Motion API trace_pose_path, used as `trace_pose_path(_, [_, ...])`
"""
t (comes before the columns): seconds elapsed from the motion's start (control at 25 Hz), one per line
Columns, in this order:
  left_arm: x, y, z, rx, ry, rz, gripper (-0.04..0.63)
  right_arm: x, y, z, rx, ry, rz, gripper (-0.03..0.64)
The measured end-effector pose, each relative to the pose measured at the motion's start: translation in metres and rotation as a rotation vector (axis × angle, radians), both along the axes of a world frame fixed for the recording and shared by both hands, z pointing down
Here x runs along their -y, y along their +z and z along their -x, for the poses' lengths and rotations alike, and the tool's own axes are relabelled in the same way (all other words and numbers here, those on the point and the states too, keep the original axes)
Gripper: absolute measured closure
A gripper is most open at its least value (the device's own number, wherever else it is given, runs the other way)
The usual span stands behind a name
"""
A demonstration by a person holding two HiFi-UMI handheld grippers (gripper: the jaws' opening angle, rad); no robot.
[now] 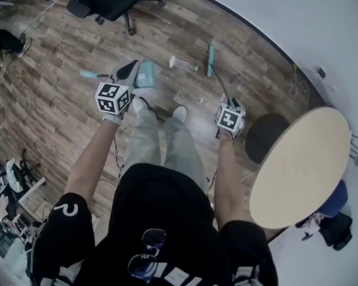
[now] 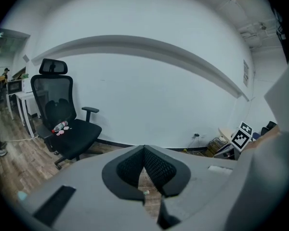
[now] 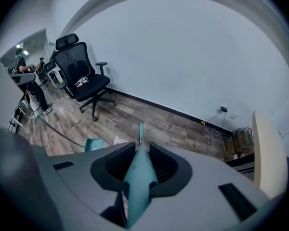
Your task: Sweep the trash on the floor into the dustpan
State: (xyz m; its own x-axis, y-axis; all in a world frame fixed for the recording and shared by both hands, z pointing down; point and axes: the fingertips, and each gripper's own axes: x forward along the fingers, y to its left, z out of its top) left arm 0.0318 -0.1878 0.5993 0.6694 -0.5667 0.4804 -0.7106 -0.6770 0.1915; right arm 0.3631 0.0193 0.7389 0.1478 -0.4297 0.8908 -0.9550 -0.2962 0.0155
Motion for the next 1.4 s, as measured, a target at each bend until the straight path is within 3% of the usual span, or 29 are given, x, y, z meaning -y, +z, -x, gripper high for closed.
trace_pose_path(0.28, [-0.002, 0.030, 0.029, 0.003, -0.031, 0.032, 0.598, -0.003, 0.033, 0.031, 0.038, 0.028, 0.062, 0.532])
trace_pose_path(0.84, [0.001, 0.062, 0.085, -0.012, -0.081, 0.064, 0.598, 0.042, 0.068, 0.092, 0.105, 0.048, 0.058, 0.531])
trace_pose_path(1.16, [0.017, 0.065, 0.111, -0.011, -0.111, 0.062, 0.598, 0.070, 0.073, 0.104, 0.035, -0.067, 0.086, 0.531])
trace_pose_path(1.4, [0.021, 0.072, 0.129, -0.008, -0.142, 0.070, 0.598, 0.075, 0.077, 0.127, 0.036, -0.146, 0.126, 0.531])
